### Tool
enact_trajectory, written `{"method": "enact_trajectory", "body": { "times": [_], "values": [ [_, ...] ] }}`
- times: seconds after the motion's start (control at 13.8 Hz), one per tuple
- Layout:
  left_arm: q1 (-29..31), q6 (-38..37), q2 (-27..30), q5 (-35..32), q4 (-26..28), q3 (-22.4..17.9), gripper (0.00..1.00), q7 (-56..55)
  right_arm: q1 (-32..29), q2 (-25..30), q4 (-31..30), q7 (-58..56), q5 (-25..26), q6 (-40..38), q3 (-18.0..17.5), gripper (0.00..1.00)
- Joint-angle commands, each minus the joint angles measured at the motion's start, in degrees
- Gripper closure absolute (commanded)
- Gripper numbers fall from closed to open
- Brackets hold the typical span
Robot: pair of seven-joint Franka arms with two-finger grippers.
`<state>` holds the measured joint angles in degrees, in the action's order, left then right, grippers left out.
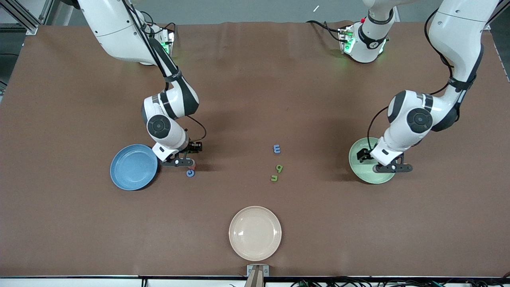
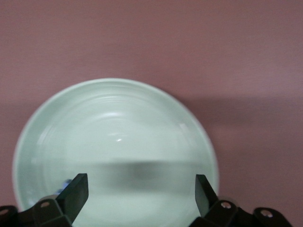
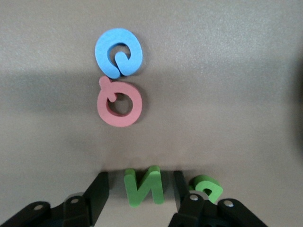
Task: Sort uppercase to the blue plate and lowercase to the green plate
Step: 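Place N in the blue plate with the right gripper while the left grasps E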
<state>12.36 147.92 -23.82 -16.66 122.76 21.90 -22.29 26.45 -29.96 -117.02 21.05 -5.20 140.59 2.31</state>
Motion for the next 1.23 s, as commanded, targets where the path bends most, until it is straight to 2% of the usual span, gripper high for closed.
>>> {"method": "enact_trajectory", "body": {
  "times": [0.0,0.07,0.22,0.29,0.44,0.58,0.8,0.87,1.16],
  "values": [
    [-0.49,-0.53,0.53,-0.83,-0.58,4.19,0.01,-8.09,-0.78,1.39,-3.48,-0.48,0.45,0.12,-0.37,0.51],
    [-1.98,-0.53,0.35,-0.83,-0.85,5.34,0.01,-12.47,-1.13,1.31,-3.39,-0.48,0.45,0.21,-0.37,0.62],
    [-6.45,-0.53,-0.78,-0.83,-2.34,5.35,0.01,-20.04,-1.84,1.31,-3.13,-0.48,0.37,0.13,-0.37,0.93],
    [-9.43,-0.53,-1.75,-0.83,-3.74,5.35,0.01,-23.73,-1.93,1.39,-2.86,-0.40,0.28,-0.05,-0.37,0.99],
    [-14.45,-0.70,-5.34,-0.82,-7.34,5.09,0.01,-31.46,-1.93,1.57,-1.20,-0.31,0.02,-2.06,-0.37,1.00],
    [-18.14,-2.19,-8.25,-1.00,-10.59,4.91,0.01,-36.49,-2.80,2.36,3.36,-0.48,0.01,-9.24,-0.20,1.00],
    [-23.51,-8.51,-12.12,-1.09,-17.09,3.77,0.01,-40.10,-6.31,4.11,8.29,-3.62,0.01,-18.22,-0.11,1.00],
    [-25.35,-9.48,-13.43,-1.09,-18.68,3.50,0.01,-40.90,-8.50,4.47,9.00,-7.13,0.01,-19.55,-0.11,1.00],
    [-35.19,-12.83,-17.57,-0.91,-25.10,-3.17,0.01,-43.54,-18.16,4.12,8.83,-23.04,0.19,-17.73,-0.11,1.00]
  ]
}}
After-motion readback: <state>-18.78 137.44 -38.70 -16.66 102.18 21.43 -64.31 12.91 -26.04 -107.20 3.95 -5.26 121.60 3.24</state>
